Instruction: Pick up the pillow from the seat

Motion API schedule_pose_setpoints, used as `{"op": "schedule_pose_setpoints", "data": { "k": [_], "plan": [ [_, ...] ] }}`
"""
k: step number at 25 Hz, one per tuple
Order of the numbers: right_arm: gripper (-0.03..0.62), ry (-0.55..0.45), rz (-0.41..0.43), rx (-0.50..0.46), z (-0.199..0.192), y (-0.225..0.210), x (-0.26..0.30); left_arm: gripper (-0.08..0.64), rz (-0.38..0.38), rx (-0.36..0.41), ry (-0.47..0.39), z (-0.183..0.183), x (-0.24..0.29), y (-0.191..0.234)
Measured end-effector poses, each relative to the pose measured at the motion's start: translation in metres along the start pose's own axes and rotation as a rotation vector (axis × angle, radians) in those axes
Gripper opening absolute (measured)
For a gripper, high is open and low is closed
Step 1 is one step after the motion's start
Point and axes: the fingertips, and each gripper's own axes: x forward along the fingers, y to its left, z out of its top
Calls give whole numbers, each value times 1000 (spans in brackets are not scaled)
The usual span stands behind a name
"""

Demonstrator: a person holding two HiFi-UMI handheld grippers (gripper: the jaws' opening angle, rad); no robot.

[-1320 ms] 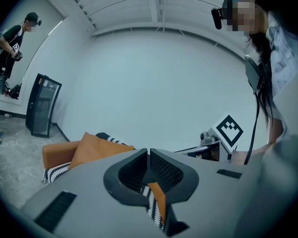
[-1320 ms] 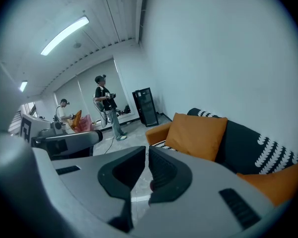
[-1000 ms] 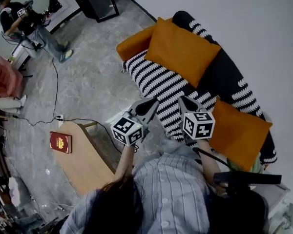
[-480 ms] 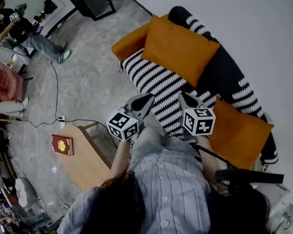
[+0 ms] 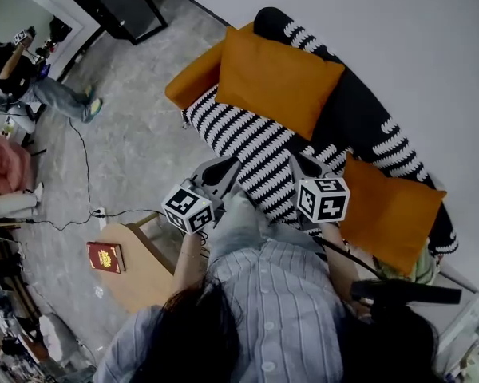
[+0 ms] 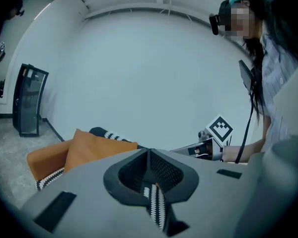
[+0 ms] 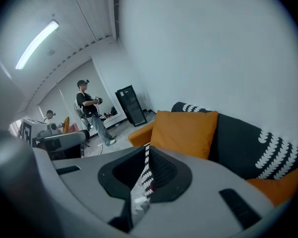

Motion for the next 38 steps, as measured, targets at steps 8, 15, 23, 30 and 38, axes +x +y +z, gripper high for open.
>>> {"op": "schedule_pose_setpoints", "data": {
  "k": [8, 15, 23, 30, 38],
  "plan": [
    [34, -35, -105, 52, 40, -36, 31, 9, -45, -27, -15, 17, 30, 52],
    [34, -48, -222, 136, 66, -86, 64, 9, -91, -40, -5, 32, 70, 111],
    [34, -22, -250, 222, 86, -133, 115, 9, -122, -24, 50, 48, 119, 195],
    [35, 23, -234, 173, 99, -159, 165, 11, -133, -18, 74, 60, 178, 267],
    [35, 24, -270, 150, 111, -226, 222, 34, -194, 46, 109, 69, 248, 326]
  ]
}}
